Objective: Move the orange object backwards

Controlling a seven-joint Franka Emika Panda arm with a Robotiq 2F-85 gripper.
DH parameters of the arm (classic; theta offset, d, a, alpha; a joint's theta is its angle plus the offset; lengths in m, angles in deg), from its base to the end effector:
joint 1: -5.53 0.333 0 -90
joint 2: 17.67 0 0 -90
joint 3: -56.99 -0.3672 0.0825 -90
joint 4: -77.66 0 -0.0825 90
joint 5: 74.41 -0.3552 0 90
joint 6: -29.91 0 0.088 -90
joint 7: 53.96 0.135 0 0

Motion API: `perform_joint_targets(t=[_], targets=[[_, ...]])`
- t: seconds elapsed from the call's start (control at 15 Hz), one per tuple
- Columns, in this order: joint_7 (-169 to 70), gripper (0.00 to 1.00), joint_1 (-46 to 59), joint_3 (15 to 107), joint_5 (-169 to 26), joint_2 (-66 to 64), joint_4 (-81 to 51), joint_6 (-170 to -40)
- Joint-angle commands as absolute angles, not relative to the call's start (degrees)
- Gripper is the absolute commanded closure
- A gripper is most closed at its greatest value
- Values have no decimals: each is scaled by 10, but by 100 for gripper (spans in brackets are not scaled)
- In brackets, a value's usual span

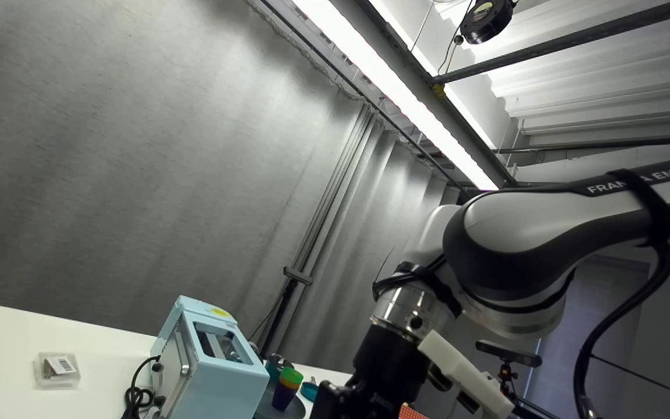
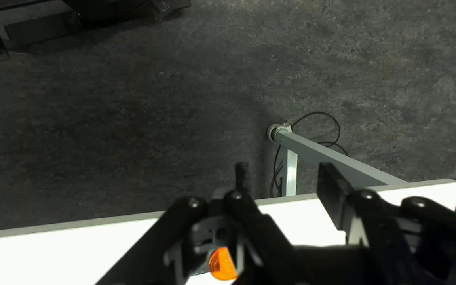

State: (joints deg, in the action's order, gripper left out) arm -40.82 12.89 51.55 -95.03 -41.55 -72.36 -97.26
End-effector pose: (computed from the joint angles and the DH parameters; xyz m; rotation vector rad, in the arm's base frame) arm 0.3419 0.0981 0.4273 -2.8740 0.3315 0.0514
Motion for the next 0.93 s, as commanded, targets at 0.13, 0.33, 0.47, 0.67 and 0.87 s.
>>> perform_joint_targets(t=[0.13,0.33,0.47,0.67,0.87], targets=[[-404,95,126,513,-955,-416,-723,-970],[-409,91,126,513,-951,-416,-723,-971],[-409,84,126,513,-951,-416,-723,-971],[-410,35,128,515,-958,-415,-722,-966],[-403,14,126,513,-953,-416,-723,-970]])
